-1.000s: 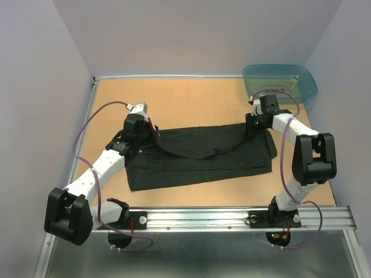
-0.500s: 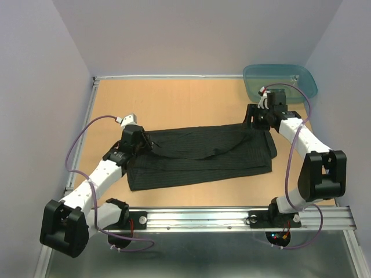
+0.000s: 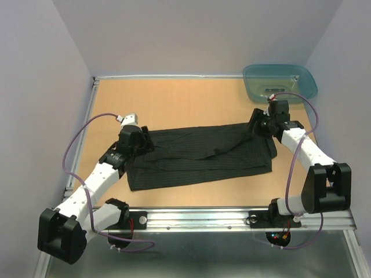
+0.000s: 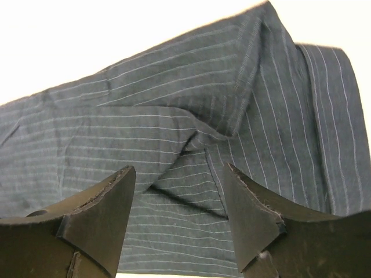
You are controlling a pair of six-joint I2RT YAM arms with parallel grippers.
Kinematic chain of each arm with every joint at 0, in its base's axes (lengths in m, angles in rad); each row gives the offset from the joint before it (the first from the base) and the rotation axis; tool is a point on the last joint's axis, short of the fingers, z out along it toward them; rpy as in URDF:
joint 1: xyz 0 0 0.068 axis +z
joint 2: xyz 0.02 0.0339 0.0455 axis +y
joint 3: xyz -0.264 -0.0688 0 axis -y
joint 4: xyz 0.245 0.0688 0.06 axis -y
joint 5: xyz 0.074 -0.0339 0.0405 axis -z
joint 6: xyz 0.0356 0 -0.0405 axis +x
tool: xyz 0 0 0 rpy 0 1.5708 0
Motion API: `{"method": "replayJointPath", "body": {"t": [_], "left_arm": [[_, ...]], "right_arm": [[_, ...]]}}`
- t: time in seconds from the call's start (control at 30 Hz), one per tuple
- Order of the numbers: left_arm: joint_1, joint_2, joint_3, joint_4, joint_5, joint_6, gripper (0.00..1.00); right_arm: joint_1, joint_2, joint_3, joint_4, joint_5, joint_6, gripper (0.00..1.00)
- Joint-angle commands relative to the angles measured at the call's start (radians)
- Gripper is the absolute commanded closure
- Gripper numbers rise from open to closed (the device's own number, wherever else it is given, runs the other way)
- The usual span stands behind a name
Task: Fold and stack the long sleeve shirts
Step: Fold the shirt
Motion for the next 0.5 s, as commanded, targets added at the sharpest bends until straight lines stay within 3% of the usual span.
{"method": "replayJointPath", "body": {"t": [0.0, 0.17, 0.47], "left_arm": [[-0.099, -0.002, 0.064, 0.138, 0.246, 0.177, 0.27], [-0.306, 0.117, 0.122, 0.223, 0.240, 0.238, 0.27], [-0.409, 0.415, 0.228, 0.348, 0.240, 0.280, 0.28]], "right_arm": [[-0.009, -0.008, -0.036, 0.045, 0.079, 0.151, 0.33], [-0.012, 0.004, -0.043, 0.064, 0.113, 0.253, 0.34], [-0.089, 0.019, -0.123, 0.119, 0.138, 0.416, 0.43]]}}
